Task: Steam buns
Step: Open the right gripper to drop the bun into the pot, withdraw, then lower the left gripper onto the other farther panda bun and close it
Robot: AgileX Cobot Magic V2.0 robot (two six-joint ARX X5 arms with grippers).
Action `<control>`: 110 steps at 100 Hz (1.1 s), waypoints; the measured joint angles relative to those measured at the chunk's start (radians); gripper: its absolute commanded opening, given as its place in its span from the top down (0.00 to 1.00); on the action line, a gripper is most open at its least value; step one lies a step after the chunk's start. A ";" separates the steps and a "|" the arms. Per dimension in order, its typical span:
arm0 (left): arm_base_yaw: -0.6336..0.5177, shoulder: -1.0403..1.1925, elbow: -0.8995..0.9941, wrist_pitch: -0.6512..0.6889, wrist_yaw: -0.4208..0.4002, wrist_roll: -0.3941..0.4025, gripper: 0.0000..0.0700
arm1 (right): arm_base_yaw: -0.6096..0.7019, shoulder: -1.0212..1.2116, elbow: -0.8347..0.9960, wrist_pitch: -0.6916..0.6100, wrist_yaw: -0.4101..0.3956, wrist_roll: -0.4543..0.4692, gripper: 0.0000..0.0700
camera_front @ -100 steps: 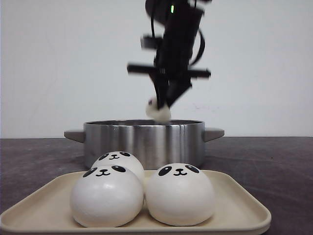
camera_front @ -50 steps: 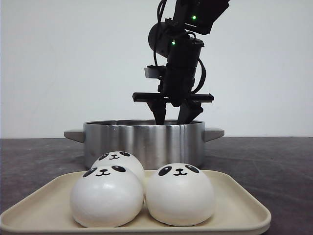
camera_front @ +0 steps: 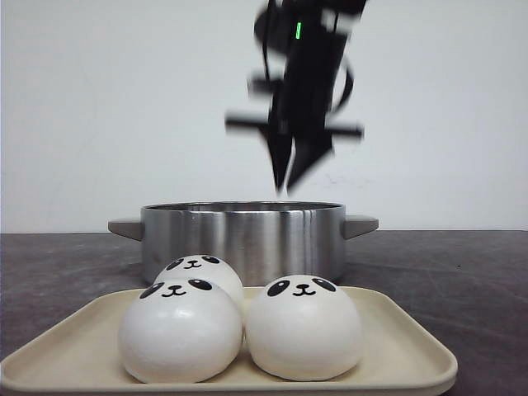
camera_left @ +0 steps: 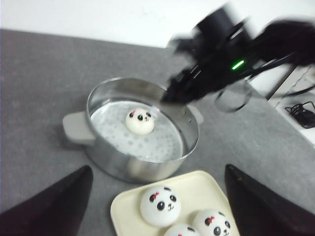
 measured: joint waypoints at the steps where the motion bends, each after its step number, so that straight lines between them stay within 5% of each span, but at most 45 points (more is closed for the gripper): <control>1: 0.000 0.004 0.000 -0.003 0.000 0.000 0.27 | 0.005 -0.016 0.001 0.000 0.005 -0.002 0.98; 41: -0.147 0.314 0.000 0.038 -0.001 -0.060 0.27 | 0.360 -0.654 0.031 -0.085 0.235 -0.044 0.98; 58: -0.266 0.495 0.000 0.091 -0.064 -0.097 0.27 | 0.484 -0.808 0.031 -0.101 0.363 -0.024 0.98; 98: -0.407 0.878 0.000 0.268 -0.156 -0.128 0.26 | 0.502 -0.888 0.031 -0.238 0.462 0.020 0.98; 110: -0.414 0.953 0.005 0.308 -0.175 -0.156 0.15 | 0.502 -0.880 0.029 -0.252 0.460 0.041 0.98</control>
